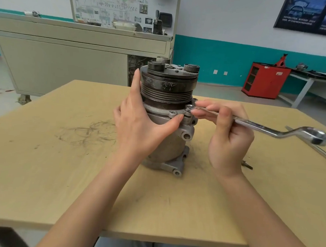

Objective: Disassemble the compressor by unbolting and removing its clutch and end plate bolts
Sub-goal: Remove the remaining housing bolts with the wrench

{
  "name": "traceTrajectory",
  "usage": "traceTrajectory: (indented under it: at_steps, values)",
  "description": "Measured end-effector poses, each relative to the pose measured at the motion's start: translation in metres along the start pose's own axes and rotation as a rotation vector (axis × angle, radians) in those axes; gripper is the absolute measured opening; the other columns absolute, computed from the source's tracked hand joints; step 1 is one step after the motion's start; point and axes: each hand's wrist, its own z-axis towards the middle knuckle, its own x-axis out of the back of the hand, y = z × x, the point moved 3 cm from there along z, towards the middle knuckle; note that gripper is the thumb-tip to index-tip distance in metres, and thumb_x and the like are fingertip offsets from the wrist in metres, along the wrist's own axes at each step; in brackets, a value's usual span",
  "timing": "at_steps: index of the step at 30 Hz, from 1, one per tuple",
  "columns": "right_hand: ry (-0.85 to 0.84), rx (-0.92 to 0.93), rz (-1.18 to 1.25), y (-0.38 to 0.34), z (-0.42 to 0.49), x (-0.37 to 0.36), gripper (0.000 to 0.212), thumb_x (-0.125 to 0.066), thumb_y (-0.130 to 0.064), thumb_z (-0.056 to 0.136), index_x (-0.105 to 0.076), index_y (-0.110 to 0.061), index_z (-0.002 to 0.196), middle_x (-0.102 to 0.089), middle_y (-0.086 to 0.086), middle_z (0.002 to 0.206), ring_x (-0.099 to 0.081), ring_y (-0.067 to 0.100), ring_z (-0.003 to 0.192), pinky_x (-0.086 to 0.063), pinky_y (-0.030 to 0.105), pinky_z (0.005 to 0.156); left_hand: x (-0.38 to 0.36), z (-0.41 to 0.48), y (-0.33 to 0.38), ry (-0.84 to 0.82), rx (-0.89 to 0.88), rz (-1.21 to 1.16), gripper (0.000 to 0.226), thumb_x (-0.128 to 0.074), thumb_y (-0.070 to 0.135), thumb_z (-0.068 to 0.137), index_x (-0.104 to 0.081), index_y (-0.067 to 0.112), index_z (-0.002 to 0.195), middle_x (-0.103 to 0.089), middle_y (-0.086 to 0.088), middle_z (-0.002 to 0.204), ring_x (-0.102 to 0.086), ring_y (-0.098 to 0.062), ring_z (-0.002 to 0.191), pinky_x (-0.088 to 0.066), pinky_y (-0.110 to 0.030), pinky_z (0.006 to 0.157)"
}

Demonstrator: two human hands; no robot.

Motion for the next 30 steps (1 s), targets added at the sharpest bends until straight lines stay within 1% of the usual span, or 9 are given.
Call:
traceTrajectory:
  at_steps: [2,4,7,10,12,14,17,21,30]
  values:
    - [0.081,-0.107,0.062,0.007,0.003,-0.001,0.026,-0.036,-0.027,0.101,-0.054,-0.017,0.085,-0.069,-0.003,0.081,-0.069,0.017,0.069,-0.055,0.031,0.067,0.000,0.000,0.000,0.001,0.002,0.001,0.117,-0.049,0.075,0.058,-0.014,0.018,0.154,-0.050,-0.001,0.140,-0.049,-0.024,0.125,-0.027,-0.036,0.101]
    - [0.165,-0.340,0.225,0.019,0.013,0.001,0.033,-0.031,-0.022,0.101,-0.052,-0.013,0.078,-0.070,0.001,0.072,-0.065,0.016,0.059,-0.053,0.026,0.060,-0.001,0.000,0.001,0.002,0.004,-0.002,0.117,-0.049,0.074,0.057,-0.014,0.018,0.154,-0.050,-0.001,0.140,-0.048,-0.024,0.126,-0.025,-0.035,0.100]
    - [0.146,-0.707,0.492,0.037,0.027,0.001,0.036,-0.029,-0.019,0.104,-0.049,-0.008,0.076,-0.068,0.005,0.065,-0.059,0.013,0.051,-0.049,0.022,0.053,-0.001,0.000,0.001,0.009,0.012,-0.012,0.117,-0.050,0.074,0.057,-0.014,0.018,0.154,-0.049,-0.001,0.141,-0.047,-0.024,0.126,-0.024,-0.034,0.101]
    - [0.170,-0.825,0.630,0.043,0.031,0.002,0.036,-0.032,-0.025,0.104,-0.051,-0.008,0.078,-0.068,0.007,0.066,-0.060,0.011,0.053,-0.050,0.020,0.052,-0.001,0.000,0.000,0.010,0.010,-0.019,0.116,-0.051,0.073,0.058,-0.014,0.018,0.154,-0.050,-0.001,0.140,-0.047,-0.024,0.126,-0.023,-0.032,0.100]
    - [0.231,-0.704,0.592,0.039,0.034,0.008,0.039,-0.033,-0.028,0.104,-0.054,-0.007,0.078,-0.070,0.008,0.070,-0.064,0.014,0.056,-0.051,0.021,0.054,-0.002,0.000,-0.001,0.007,0.010,-0.022,0.116,-0.051,0.073,0.058,-0.014,0.019,0.154,-0.050,-0.001,0.140,-0.047,-0.024,0.126,-0.021,-0.031,0.099]
    - [0.226,-0.523,0.414,0.030,0.036,0.011,0.041,-0.034,-0.028,0.103,-0.059,-0.006,0.080,-0.072,0.008,0.074,-0.068,0.017,0.059,-0.053,0.024,0.057,-0.003,0.000,-0.001,0.008,0.008,-0.020,0.116,-0.051,0.073,0.058,-0.013,0.020,0.154,-0.049,0.000,0.141,-0.047,-0.023,0.126,-0.022,-0.032,0.099]
    - [0.155,-0.275,0.125,0.015,0.028,0.007,0.036,-0.038,-0.029,0.101,-0.062,-0.010,0.081,-0.073,0.004,0.076,-0.070,0.021,0.061,-0.056,0.027,0.058,-0.003,0.000,-0.001,0.011,0.000,-0.018,0.116,-0.051,0.074,0.059,-0.014,0.019,0.154,-0.049,0.000,0.140,-0.048,-0.023,0.126,-0.024,-0.034,0.101]
    - [0.047,-0.022,-0.033,0.002,0.015,0.002,0.020,-0.042,-0.033,0.100,-0.056,-0.023,0.088,-0.070,-0.002,0.082,-0.071,0.018,0.068,-0.057,0.031,0.063,-0.003,0.000,-0.001,0.010,0.007,-0.009,0.116,-0.050,0.074,0.058,-0.015,0.019,0.154,-0.050,-0.001,0.140,-0.048,-0.024,0.126,-0.027,-0.039,0.104]
    - [0.024,0.054,-0.042,0.001,0.006,-0.001,0.026,-0.037,-0.039,0.099,-0.051,-0.018,0.093,-0.065,0.006,0.092,-0.070,0.015,0.074,-0.057,0.032,0.067,-0.001,0.000,0.000,0.014,0.007,-0.002,0.115,-0.050,0.073,0.058,-0.016,0.018,0.153,-0.049,0.000,0.142,-0.048,-0.024,0.127,-0.027,-0.038,0.103]
